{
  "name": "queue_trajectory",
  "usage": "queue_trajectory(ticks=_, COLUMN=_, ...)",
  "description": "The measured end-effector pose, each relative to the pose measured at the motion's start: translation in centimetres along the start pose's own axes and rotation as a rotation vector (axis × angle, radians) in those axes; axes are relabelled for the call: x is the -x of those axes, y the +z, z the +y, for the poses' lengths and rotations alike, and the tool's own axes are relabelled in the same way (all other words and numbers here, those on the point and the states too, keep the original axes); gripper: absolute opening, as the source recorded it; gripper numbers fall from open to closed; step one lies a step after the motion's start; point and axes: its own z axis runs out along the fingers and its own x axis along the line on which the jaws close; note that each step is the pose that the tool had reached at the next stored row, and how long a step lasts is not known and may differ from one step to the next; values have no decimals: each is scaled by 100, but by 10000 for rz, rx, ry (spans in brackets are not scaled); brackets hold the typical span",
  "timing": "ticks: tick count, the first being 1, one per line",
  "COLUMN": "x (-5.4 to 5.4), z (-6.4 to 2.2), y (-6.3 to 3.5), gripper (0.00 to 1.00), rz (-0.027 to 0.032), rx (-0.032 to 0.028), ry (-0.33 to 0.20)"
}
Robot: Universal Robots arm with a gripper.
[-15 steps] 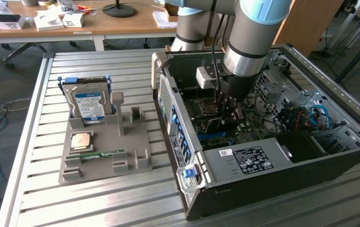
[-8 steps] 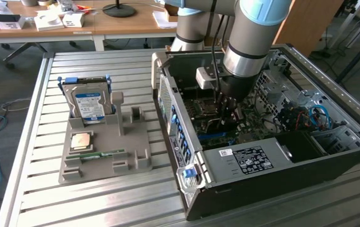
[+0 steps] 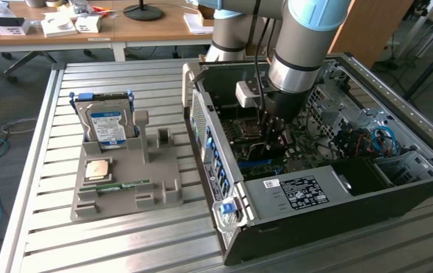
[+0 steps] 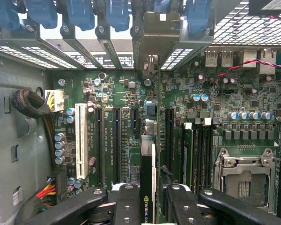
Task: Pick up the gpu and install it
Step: 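Insert the gpu into the slot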
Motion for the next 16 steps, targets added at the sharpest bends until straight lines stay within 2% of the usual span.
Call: queue_trajectory(ticks=16, x=6, z=5, y=15, gripper=27, rz=0, rx=-1, ry=67)
